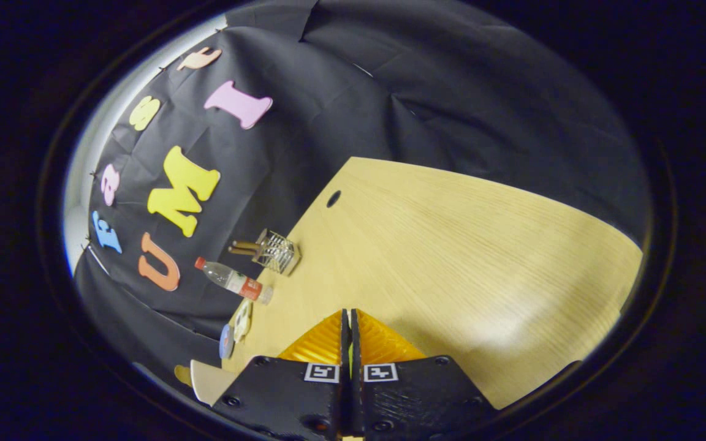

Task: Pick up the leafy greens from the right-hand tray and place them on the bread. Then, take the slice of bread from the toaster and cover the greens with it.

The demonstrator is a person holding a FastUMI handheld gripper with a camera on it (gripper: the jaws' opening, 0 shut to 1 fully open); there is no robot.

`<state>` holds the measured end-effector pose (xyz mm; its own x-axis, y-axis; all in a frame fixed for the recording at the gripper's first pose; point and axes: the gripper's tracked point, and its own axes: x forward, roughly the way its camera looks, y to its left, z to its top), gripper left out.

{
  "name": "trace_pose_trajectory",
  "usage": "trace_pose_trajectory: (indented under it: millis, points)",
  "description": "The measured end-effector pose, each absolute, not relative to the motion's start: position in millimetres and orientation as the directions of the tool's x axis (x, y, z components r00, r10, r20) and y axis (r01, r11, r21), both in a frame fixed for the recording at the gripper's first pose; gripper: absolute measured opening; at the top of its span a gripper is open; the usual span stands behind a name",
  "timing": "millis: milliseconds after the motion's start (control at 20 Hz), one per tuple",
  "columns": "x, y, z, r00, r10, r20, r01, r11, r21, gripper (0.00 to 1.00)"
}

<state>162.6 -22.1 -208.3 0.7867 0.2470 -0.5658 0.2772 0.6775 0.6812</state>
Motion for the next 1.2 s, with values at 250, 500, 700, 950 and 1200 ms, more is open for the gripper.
trace_pose_trajectory:
  millis: [250,500,700,950,1200]
  points:
    - [156.1,10.6,-156.8,0.828,0.304,-0.472,0.179,0.654,0.735,0.00]
    - [146.2,64.9,-109.9,0.842,0.375,-0.389,0.074,0.633,0.770,0.00]
    - [142.4,130.9,-93.0,0.825,0.450,-0.342,-0.006,0.612,0.791,0.00]
    - [145.5,225.8,-104.5,0.752,0.569,-0.332,-0.068,0.569,0.819,0.00]
    - [139.4,309.5,-122.7,0.678,0.663,-0.317,-0.093,0.505,0.858,0.00]
